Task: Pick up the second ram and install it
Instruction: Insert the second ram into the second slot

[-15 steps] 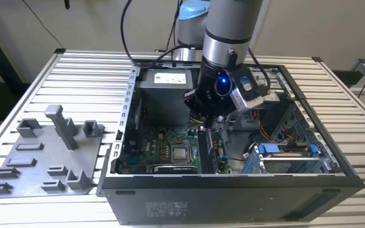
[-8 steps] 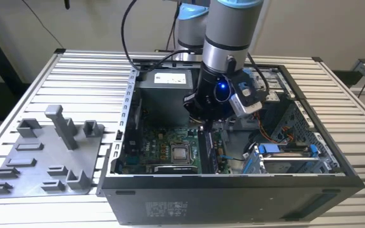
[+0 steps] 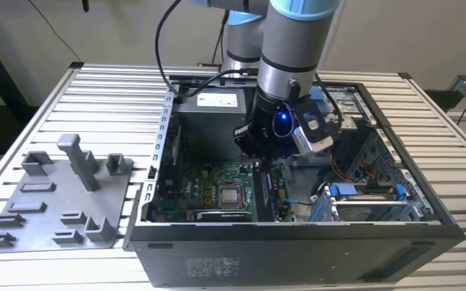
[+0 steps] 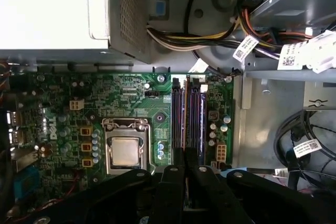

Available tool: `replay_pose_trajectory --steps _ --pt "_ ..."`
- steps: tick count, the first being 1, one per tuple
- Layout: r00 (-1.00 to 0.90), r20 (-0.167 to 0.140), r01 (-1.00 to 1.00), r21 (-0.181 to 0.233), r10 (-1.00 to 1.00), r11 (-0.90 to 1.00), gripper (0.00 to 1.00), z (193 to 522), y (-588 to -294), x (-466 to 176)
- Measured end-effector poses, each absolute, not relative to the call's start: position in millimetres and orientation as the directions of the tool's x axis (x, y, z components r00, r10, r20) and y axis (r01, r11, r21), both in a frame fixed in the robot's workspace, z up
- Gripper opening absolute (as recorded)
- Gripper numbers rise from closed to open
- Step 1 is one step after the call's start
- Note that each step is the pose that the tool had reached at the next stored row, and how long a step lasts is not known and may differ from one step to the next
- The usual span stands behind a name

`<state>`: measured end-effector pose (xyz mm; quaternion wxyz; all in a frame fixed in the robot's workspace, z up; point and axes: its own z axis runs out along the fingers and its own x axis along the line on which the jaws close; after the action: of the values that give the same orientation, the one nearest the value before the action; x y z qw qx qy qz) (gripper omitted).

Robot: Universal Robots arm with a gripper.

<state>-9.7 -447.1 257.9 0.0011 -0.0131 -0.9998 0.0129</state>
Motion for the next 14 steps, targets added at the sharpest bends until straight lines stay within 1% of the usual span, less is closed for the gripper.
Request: replay_pose_trajectory --steps 14 --pt "-1.0 0.003 0.026 -0.026 0.026 0.999 0.13 256.8 -447.6 -9.6"
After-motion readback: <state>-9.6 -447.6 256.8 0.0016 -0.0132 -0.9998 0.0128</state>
